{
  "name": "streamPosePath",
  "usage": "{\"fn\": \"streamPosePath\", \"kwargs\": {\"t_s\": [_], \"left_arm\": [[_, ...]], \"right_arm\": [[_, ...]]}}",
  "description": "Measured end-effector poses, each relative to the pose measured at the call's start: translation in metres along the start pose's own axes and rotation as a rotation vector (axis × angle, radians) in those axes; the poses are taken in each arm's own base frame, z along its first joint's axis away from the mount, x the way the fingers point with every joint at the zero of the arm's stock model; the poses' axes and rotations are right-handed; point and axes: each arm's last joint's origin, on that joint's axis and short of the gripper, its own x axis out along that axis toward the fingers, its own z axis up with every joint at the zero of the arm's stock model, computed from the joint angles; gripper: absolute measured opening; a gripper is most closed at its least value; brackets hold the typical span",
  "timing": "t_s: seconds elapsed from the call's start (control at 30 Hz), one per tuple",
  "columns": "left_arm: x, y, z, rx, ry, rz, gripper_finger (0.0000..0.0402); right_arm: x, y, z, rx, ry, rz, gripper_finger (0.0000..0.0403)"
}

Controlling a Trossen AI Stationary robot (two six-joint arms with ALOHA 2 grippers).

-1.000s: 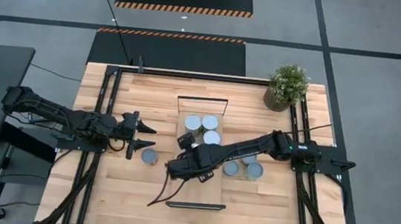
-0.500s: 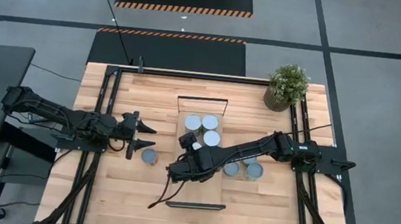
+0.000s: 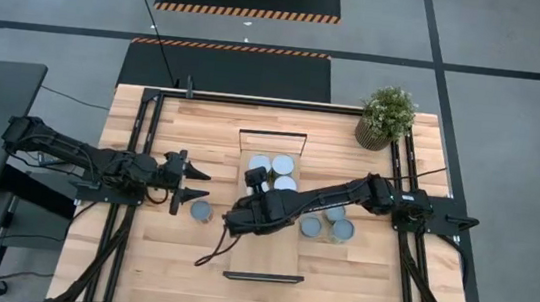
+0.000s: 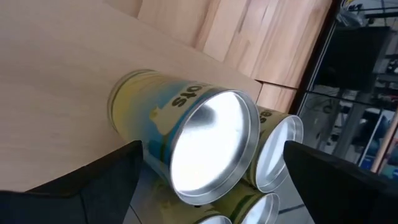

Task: Pick and place cans onto a shelf
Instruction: Put the canned carrots on the shelf, then put the canned peas on the shelf

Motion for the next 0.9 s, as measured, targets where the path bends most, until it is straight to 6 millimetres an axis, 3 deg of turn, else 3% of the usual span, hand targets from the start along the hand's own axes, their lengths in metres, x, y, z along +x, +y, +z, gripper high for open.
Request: {"fn": "streamPosePath", "kwargs": {"t_s": [0.37,0.53,0.9], "left_arm": [[0.000,0.000,0.000,0.000,-0.001,0.003,0.0231],[0.000,0.000,0.000,-0.001,-0.004,0.007,0.0231],[0.000,0.000,0.000,-0.001,-0.005,0.007,0.0231]], "right_arm": [[-0.010,0.009,0.017,0.006,-0.150,-0.016,0.0395],[-0.004,-0.008,0.028,0.127,-0.249,-0.055,0.0395],[0.015,-0.033,0.021,0.175,-0.185,-0.134,0.0396]]}}
